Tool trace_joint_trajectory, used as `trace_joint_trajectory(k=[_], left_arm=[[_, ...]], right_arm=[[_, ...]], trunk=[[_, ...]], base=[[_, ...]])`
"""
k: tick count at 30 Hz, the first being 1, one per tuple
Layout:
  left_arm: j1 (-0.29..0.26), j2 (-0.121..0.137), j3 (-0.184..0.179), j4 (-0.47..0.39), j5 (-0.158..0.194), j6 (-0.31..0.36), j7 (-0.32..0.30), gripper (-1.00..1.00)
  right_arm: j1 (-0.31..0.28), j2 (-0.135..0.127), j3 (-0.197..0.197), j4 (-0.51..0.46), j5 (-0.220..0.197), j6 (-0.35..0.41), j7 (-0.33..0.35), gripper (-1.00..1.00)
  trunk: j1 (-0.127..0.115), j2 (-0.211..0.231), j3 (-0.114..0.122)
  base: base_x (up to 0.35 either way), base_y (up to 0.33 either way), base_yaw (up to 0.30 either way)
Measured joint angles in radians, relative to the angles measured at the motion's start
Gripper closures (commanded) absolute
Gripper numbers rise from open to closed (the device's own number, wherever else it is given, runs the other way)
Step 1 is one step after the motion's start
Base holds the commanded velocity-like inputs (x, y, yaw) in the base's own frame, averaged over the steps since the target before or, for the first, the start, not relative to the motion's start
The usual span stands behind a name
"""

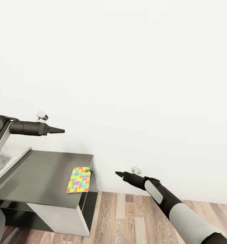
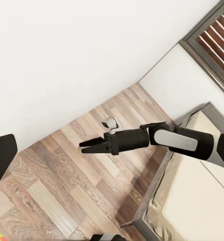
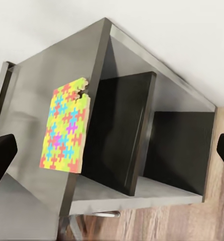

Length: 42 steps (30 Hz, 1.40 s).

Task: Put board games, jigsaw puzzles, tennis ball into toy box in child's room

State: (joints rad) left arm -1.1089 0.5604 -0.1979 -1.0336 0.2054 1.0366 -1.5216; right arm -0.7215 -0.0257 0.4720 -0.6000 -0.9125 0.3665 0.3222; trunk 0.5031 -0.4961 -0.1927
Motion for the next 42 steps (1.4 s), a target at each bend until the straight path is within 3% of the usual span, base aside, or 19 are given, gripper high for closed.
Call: trace_joint_trajectory(k=[6, 15, 18, 42], left_arm=[[0.000, 0.043, -0.003, -0.001, 0.000, 0.000, -0.008, -1.00], [0.000, 0.136, -0.006, -0.020, 0.003, 0.000, -0.035, -1.00], [0.000, 0.149, -0.006, -0.042, 0.003, 0.000, -0.044, -1.00], [0.001, 0.161, -0.015, -0.061, 0.000, 0.000, -0.045, -1.00]], right_arm=[[0.000, 0.001, 0.000, -0.001, 0.000, 0.006, 0.000, -1.00], [0.000, 0.010, 0.000, -0.002, -0.001, 0.013, -0.005, -1.00], [0.000, 0.017, 0.000, -0.002, -0.001, 0.013, -0.008, -1.00], [0.000, 0.026, 0.000, 0.000, -0.002, 0.014, -0.008, -1.00]], trunk=[[0.000, 0.000, 0.000], [0.000, 0.000, 0.000], [0.000, 0.000, 0.000], [0.000, 0.000, 0.000]], base=[[0.000, 0.000, 0.247], [0.006, 0.001, 0.183], [0.095, 0.051, 0.027], [0.062, 0.037, 0.002]])
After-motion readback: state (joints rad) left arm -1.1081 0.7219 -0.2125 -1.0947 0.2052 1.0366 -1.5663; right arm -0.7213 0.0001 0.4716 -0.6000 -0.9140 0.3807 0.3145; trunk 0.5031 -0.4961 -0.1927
